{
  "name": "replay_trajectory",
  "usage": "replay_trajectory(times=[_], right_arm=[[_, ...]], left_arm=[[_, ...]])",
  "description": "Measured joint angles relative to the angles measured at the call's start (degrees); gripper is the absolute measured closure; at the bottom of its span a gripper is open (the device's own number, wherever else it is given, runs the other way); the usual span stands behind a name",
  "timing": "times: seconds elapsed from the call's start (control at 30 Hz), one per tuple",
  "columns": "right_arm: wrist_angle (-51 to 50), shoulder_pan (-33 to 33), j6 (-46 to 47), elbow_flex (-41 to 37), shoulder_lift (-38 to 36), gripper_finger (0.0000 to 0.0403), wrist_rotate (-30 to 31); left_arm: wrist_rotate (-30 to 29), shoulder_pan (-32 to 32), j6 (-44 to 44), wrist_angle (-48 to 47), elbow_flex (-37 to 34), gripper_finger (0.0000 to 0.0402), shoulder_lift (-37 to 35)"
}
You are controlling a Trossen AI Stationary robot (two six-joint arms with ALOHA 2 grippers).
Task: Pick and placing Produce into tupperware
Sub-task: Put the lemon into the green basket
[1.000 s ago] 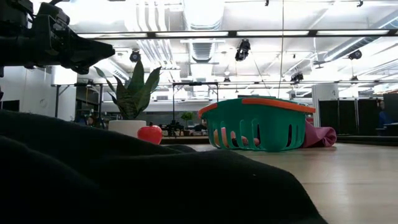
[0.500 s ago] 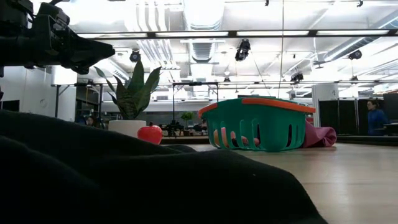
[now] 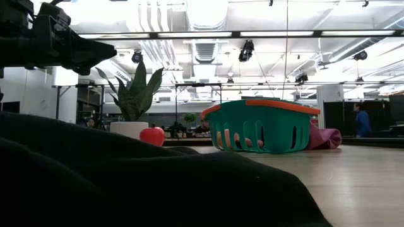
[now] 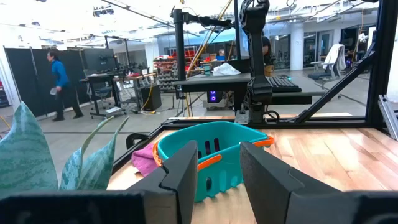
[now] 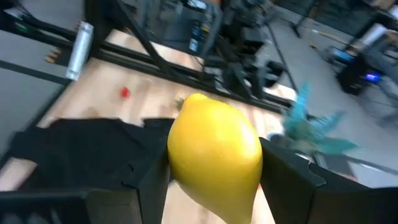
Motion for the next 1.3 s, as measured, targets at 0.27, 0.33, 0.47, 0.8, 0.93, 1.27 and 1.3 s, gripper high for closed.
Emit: replay_trajectory(times=[0.27,0.33,0.47,0.8,0.93,1.27,1.3], right_arm=[[-5.50,-0.01,2.91,0.00,-0.57,0.0197,11.57],[-6.33,-0.02,4.30,0.00,-0.57,0.0197,14.16],[-7.24,-0.04,4.65,0.00,-0.64,0.0197,16.11],[-7.15,-0.02,1.39,0.00,-0.72,0.0197,3.55],[-6.75,-0.02,1.29,0.00,-0.77,0.0197,-4.87],[8.02,-0.16,-4.68,-0.02,-3.60,0.0197,-9.50],[9.57,-0.26,-5.36,-0.01,-4.22,0.0197,-8.42]], left_arm=[[-0.01,0.00,0.00,0.00,0.00,0.0294,0.00],[0.01,-0.02,0.00,0.00,0.00,0.0294,0.02],[0.01,0.00,0.00,0.00,0.00,0.0294,0.02],[-0.01,0.00,0.00,0.00,0.00,0.0294,0.00],[0.01,0.00,0.00,0.00,0.00,0.0294,0.02],[0.01,-0.01,0.00,0.00,0.00,0.0294,0.02],[-0.01,-0.02,0.00,0.00,0.00,0.0294,0.00]])
